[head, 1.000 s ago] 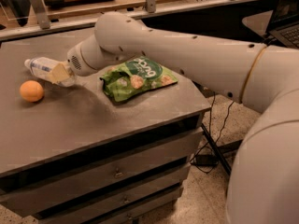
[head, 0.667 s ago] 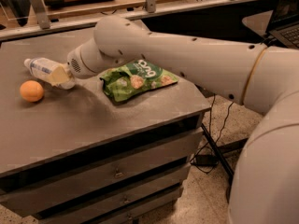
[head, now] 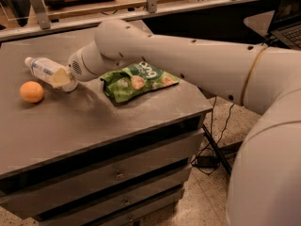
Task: Move blue plastic bottle near orange
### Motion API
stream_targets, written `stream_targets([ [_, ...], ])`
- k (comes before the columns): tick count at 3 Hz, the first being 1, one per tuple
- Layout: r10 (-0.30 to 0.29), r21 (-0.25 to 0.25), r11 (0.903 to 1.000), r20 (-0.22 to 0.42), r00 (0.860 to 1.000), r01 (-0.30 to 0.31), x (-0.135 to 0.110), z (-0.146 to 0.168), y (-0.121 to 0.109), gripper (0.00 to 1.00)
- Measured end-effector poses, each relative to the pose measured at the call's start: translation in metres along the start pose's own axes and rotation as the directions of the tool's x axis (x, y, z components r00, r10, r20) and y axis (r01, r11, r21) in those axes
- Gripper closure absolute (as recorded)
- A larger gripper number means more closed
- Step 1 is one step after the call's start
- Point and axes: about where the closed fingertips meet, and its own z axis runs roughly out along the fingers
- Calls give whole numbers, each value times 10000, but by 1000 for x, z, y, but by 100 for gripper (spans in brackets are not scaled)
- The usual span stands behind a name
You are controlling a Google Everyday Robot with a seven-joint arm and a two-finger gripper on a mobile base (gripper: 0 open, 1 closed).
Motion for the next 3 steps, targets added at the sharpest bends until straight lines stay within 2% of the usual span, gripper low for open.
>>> stream_targets([
  [2,-401,-302,9988,-579,9975,384,-2,2,2,1],
  [3,-648,-483,9970,-817,9946,609,-4,1,4,0],
])
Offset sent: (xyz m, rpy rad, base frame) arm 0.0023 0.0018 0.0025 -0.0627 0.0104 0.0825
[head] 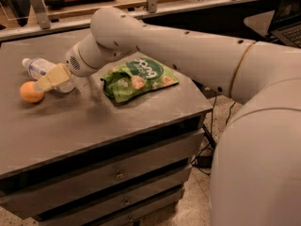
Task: Move blue plastic bottle near orange
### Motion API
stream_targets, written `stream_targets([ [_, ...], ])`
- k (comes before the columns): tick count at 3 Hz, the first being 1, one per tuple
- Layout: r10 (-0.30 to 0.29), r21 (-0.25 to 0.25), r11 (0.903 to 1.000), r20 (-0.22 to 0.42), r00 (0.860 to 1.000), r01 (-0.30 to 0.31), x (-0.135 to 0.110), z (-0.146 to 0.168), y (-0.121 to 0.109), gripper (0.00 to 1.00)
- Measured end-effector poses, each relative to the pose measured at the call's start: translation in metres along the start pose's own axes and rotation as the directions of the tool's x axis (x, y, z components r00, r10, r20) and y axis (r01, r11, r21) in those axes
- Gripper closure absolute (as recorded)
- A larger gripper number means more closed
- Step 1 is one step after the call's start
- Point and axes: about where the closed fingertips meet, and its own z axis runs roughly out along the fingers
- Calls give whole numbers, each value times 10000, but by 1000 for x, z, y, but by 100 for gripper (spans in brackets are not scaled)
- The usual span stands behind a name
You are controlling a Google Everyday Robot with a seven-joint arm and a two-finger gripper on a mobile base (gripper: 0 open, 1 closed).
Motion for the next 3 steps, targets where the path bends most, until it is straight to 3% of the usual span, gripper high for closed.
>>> stream_targets([
  [1,-140,75,9999,-108,9998,141,-2,-8,-5,0],
  [2,-193,922,9955,-52,9998,196,-3,-38,-27,0],
  [3,-388,2002,9791,80,9992,364,-8,-75,-50,0],
])
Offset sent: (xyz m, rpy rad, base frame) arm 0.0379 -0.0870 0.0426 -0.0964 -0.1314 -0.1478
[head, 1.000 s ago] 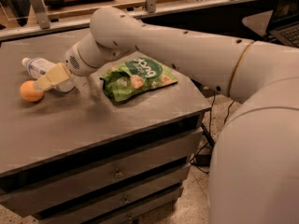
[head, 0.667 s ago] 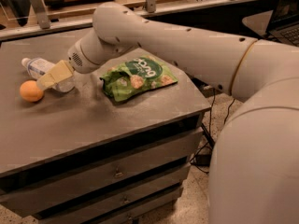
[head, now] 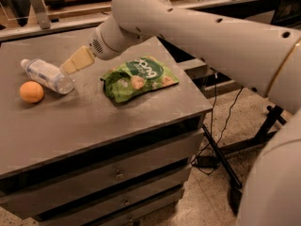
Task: Move blue plastic bottle near orange
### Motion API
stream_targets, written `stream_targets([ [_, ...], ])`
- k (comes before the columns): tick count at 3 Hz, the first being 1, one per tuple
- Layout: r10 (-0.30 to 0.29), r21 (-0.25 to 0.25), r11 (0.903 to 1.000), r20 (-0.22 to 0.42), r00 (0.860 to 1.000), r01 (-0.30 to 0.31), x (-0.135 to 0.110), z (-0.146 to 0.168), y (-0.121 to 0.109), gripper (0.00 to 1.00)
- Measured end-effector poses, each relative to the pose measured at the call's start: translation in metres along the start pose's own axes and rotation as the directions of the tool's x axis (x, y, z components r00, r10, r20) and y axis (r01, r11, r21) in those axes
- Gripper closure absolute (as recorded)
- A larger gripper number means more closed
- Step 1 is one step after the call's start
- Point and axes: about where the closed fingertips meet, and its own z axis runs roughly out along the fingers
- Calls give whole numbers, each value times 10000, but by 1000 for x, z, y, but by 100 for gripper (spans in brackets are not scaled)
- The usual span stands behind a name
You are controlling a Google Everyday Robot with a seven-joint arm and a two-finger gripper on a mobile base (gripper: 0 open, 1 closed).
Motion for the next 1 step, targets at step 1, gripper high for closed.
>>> stream_targets([
  [1,-175,655,9977,185,9997,163,-10,-25,-24,0],
])
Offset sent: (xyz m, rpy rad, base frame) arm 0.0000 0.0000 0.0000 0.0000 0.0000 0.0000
